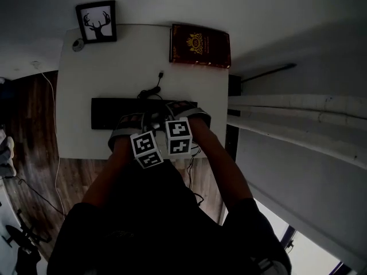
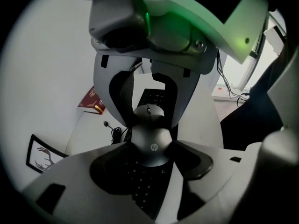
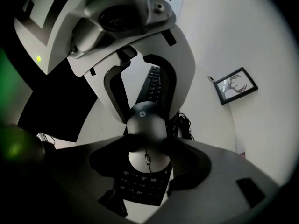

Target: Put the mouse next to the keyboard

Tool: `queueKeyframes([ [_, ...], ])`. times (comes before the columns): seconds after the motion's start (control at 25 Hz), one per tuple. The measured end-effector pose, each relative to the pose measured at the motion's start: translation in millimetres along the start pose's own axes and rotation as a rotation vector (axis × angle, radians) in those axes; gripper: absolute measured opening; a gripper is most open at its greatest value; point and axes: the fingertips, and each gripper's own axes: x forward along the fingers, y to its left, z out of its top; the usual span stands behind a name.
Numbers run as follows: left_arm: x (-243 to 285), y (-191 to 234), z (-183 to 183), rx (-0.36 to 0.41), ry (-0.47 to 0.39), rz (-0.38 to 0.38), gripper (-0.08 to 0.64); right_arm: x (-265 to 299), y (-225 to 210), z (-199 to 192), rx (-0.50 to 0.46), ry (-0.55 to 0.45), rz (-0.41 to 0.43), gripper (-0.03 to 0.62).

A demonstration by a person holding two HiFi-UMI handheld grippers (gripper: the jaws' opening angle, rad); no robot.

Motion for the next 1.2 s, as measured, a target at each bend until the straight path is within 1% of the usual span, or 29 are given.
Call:
queueKeyframes([
  [0.24,5,-35,46,-0.076,0.022,0.047,0.275,-22,36,-39,-0.084,-0.006,-0.018,0.28],
  [0.44,7,-52,70,-0.094,0.024,0.054,0.275,-33,54,-59,-0.101,-0.006,-0.02,0.279],
  [0.8,19,-51,82,-0.083,0.002,0.023,0.275,-31,54,-76,-0.066,0.019,-0.002,0.279],
  [0.96,25,-57,84,-0.101,-0.009,0.013,0.275,-27,61,-83,-0.074,0.037,0.034,0.281],
  [1.08,32,-58,88,-0.101,-0.009,0.004,0.273,-23,62,-89,-0.077,0.047,0.037,0.281],
  [1.16,36,-61,89,-0.102,-0.008,0.014,0.273,-23,65,-93,-0.083,0.047,0.046,0.28],
  [1.2,38,-62,89,-0.115,-0.006,0.025,0.273,-23,67,-94,-0.096,0.042,0.055,0.281],
])
